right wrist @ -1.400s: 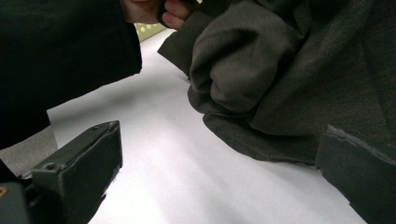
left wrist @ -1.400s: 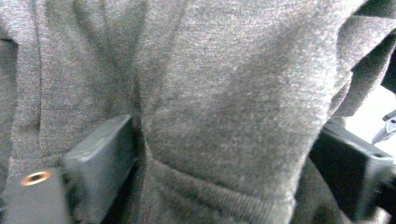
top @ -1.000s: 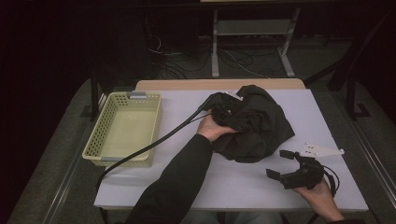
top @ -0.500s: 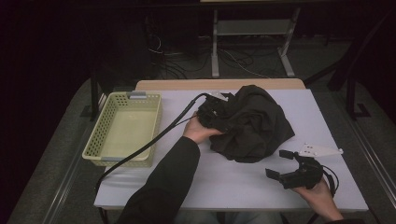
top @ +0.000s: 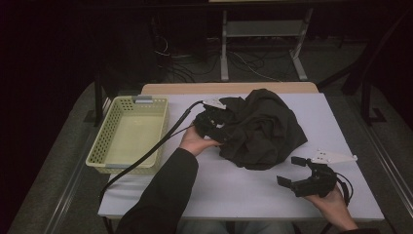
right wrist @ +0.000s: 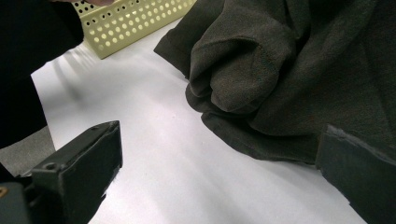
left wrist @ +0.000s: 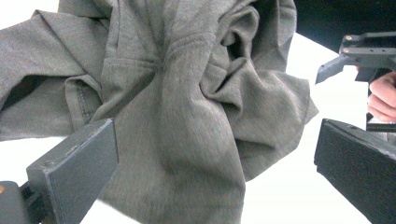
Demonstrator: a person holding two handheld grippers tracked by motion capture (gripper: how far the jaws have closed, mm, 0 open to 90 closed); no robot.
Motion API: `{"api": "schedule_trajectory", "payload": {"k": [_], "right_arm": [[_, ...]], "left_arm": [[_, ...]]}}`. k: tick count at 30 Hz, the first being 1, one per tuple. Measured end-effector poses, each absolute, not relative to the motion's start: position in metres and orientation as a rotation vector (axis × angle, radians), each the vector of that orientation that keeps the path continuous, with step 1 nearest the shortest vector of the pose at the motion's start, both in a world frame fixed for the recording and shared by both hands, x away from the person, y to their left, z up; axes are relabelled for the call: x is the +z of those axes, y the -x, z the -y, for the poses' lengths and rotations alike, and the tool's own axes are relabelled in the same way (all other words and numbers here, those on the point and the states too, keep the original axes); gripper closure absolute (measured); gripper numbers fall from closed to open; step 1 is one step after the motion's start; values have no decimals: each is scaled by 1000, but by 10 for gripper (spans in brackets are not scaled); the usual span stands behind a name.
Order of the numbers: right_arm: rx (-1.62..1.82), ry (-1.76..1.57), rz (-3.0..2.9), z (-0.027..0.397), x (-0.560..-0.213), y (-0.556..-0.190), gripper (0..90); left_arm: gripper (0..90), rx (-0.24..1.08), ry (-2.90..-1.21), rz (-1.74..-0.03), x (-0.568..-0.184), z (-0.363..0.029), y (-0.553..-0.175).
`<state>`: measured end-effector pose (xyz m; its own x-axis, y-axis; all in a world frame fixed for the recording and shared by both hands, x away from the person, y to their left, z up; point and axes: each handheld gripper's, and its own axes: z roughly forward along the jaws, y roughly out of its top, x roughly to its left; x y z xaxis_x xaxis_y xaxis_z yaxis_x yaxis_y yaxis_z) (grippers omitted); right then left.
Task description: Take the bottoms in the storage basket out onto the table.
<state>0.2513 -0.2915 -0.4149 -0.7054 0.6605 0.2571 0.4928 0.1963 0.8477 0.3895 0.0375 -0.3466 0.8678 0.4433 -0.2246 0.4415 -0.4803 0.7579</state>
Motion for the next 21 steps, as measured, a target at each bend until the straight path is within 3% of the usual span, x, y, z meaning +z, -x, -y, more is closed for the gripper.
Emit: {"api": "schedule_trajectory", "payload": {"k": [21], "right_arm": [[1527,-1127,-2297,291,-415,-252,1]], "left_arm": [[0,36,-2111,-657,-346,-82,-365]]}}
